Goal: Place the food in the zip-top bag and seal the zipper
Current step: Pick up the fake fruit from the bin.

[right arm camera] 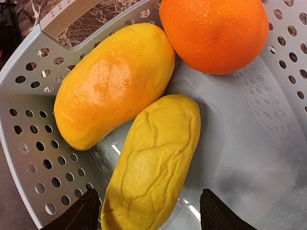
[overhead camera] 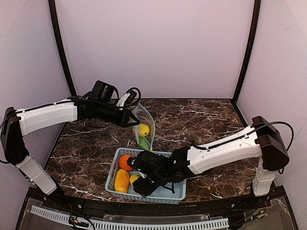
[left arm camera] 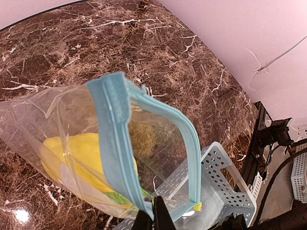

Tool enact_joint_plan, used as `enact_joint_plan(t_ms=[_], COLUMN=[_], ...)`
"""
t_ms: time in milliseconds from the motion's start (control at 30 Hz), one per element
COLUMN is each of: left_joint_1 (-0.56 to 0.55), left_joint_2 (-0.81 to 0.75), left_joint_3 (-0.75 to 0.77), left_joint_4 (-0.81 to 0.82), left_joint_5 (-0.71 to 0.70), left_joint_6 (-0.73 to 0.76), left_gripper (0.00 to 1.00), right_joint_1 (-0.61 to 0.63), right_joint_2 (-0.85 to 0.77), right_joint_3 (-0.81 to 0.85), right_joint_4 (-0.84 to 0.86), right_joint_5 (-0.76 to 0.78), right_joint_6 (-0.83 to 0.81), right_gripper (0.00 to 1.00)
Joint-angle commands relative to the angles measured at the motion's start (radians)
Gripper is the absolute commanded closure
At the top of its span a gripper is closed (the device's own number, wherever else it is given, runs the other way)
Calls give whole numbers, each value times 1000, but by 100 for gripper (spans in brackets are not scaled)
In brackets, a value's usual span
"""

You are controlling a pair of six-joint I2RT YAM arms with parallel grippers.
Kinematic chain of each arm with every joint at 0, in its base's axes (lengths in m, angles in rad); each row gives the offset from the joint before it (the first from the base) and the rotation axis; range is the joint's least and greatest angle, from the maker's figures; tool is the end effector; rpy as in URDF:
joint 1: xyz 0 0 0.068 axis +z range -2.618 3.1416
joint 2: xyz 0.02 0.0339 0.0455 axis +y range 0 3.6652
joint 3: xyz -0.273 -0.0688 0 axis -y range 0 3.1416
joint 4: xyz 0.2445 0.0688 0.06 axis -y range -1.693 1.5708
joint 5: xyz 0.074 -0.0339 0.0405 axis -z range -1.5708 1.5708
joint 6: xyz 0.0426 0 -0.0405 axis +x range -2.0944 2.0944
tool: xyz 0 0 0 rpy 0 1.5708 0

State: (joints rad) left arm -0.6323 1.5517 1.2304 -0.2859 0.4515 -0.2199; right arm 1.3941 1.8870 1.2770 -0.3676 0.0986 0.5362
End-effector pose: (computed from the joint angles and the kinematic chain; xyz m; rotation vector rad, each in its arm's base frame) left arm 0.2778 -0.2266 0.3021 0.7283 2.1563 -0.9610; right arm 0.0753 0.3977 0.1856 -1.0711 2.4384 0.5943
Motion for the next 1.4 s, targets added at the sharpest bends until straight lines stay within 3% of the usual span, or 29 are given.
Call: enact_joint_plan(t_ms=[0,233,500,867,1367], left_joint_1=[2,2,2,2,3], left_joint_2=[-37,-37,-37,-35,-33], left_joint_3=[15,15,14,14,15], left_joint_4=[2,3,2,4,2], left_joint_5=[-1,0,-2,-2,-5], left_joint_6=[5,4,4,3,2], left_gripper=[99,99,99,99,99], right_joint_1=[11,11,2,-17,-15], right_joint_2=[40,75,66,31,-15], right_joint_3=[41,63,67,8,-23], right_joint_4=[-31,-48,-147,-149,-126], right_joint_5=[-1,-1,104,112,121], right_joint_6=[-1,9,89,111,105], right_gripper=[33,34,42,41,59])
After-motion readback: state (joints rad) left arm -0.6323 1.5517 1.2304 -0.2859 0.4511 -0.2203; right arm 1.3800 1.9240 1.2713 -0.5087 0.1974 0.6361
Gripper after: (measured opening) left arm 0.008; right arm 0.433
